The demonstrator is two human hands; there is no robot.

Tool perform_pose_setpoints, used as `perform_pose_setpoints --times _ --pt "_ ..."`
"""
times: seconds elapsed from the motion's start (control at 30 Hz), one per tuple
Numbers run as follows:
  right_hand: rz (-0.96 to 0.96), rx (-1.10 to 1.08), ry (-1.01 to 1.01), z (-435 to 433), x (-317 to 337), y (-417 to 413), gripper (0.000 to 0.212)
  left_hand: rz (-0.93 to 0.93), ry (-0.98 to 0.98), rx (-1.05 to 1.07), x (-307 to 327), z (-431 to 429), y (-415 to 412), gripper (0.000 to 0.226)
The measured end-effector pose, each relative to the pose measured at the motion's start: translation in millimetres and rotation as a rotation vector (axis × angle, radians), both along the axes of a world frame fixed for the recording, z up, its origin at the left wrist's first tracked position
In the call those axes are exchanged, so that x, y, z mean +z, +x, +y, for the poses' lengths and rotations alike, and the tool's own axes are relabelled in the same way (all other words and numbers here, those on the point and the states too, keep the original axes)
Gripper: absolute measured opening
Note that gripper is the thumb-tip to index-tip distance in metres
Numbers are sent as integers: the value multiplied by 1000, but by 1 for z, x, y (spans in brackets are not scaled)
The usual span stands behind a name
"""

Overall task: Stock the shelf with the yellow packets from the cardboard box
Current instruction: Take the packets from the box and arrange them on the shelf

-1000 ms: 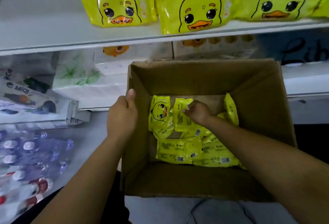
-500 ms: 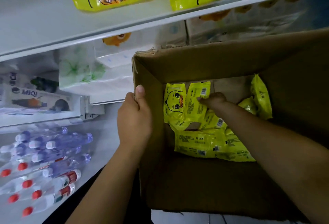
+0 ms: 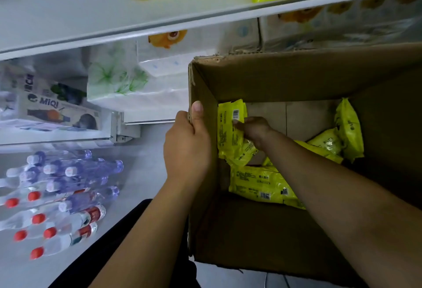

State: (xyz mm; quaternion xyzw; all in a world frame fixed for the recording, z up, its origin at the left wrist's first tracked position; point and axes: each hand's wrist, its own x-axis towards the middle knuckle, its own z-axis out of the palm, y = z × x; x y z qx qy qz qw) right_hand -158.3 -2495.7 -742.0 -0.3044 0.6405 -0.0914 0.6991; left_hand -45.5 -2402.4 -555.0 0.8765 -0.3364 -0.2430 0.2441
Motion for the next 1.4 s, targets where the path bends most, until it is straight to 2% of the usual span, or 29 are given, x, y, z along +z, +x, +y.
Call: perform_pose_setpoints --times 0.17,0.23,0.4,0.57,0.67,0.73,0.8,0.83,0.9,1.0,1.03,1.1,1.17,1.23,1.33,1.4 --pt "19 -127 41 6 -12 -8 51 -6 26 -4 -3 -1 2 47" --pt "-8 -176 34 10 -12 -20 49 -16 37 -3 -3 -1 3 48" --pt "-121 -251 29 26 61 -59 17 -70 75 -51 0 -5 2 54" --pt "-224 -265 -59 41 136 -101 47 42 163 -81 13 -10 4 64" --pt "-263 -328 -160 51 182 -119 34 109 212 -19 26 -11 -1 71" --pt "-321 -366 -209 59 209 -130 30 14 93 -36 37 -9 -13 68" --pt "-393 -406 -231 66 233 -140 29 -74 -201 -192 53 -1 -33 61" --pt "-435 -434 -239 70 245 -146 31 -28 -347 -281 62 4 -46 58" --pt "-509 -497 -259 75 262 -155 39 249 -472 -358 75 17 -68 50" --pt "-610 -543 -284 81 280 -161 47 859 -384 -336 89 38 -96 52" --pt "-636 -547 -291 84 284 -160 46 1011 -371 -290 92 42 -104 54" --pt "-683 -532 -299 93 289 -156 42 1195 -422 -180 95 46 -114 51" --pt "-697 -478 -308 103 289 -152 33 1273 -510 -82 99 47 -116 48" --pt "-591 -387 -381 108 288 -149 31 1258 -561 -53 100 46 -113 48" --pt "-237 -357 -615 103 288 -156 51 1131 -574 -118 103 44 -102 47" --pt "-133 -342 -718 96 292 -161 59 1023 -551 -170 106 44 -94 43"
